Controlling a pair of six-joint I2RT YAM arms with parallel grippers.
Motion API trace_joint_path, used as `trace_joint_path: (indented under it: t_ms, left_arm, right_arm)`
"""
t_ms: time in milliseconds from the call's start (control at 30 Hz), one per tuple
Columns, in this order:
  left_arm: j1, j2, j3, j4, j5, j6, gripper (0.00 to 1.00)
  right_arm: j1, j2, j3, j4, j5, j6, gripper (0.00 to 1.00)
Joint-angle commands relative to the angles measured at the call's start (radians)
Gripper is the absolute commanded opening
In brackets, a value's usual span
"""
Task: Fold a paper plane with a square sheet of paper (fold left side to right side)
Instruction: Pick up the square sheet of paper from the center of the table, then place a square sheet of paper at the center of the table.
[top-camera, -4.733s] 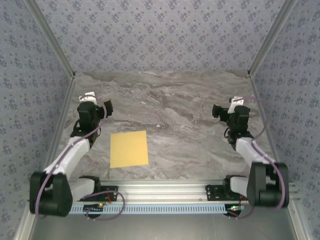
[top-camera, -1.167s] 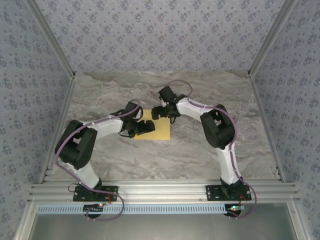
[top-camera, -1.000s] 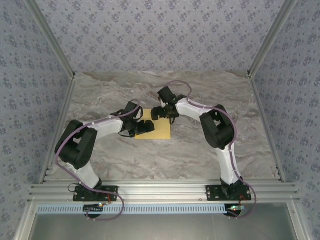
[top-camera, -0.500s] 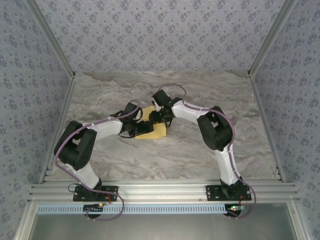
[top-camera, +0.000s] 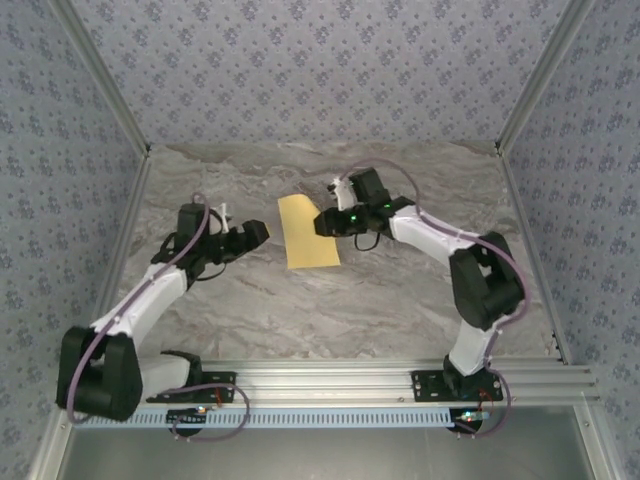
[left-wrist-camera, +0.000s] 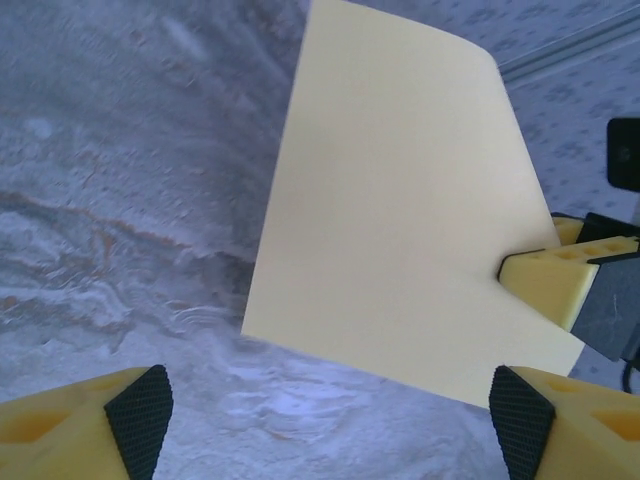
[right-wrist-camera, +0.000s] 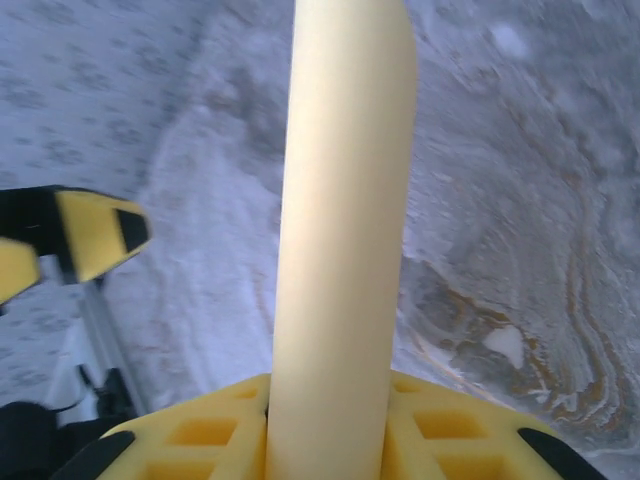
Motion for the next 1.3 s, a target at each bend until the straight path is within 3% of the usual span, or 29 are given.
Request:
trace_joint_path:
  t_ms: [0,167,433,767,900,967,1100,1167,1267]
  left_arm:
    - [0.017,-0.081,-0.005,0.084,0.115,-0.018,0.88]
    - [0.016,-0.131,-0.013,0.256,0.203,-0.109,0.94]
    - [-0.032,-0.166,0.018,0.493,0.287,-0.151,0.98]
    - [-0.158,-0.153,0.093,0.5,0.283,-0.077,0.97]
    - [-0.179,-0.158,0.095,0.485,0.276,-0.061,0.77]
    - [-0.179,-0.16,0.081,0.47,0.26,-0.056,0.55]
    - [-0.182,-0.155,0.027,0.48,0.229,-0.066,0.22]
    - [-0.187,-0.148,-0.001,0.466,0.199,-0.068,0.13]
    - [-0.191,-0.115,-0.038,0.394,0.145,-0.054,0.08]
  right_arm:
    - [-0.038,-0.124,-0.072,0.116,-0.19,0.055,0.26]
    - [-0.093,-0.298,-0.118,0.162,-0.291,0.13,0.27]
    - [-0.076,-0.468,-0.097,0.2,-0.375,0.219,0.25]
    - [0.018,-0.491,-0.047,0.21,-0.37,0.262,0.25]
    - [0.003,-0.499,-0.05,0.125,-0.324,0.199,0.25]
    - [-0.018,-0.502,-0.063,0.092,-0.299,0.182,0.25]
    - [-0.038,-0.504,-0.08,-0.019,-0.229,0.1,0.28]
    - [-0.042,-0.502,-0.072,-0.14,-0.15,0.018,0.39]
    - [-0.048,-0.503,-0.064,-0.336,0.049,-0.107,0.53]
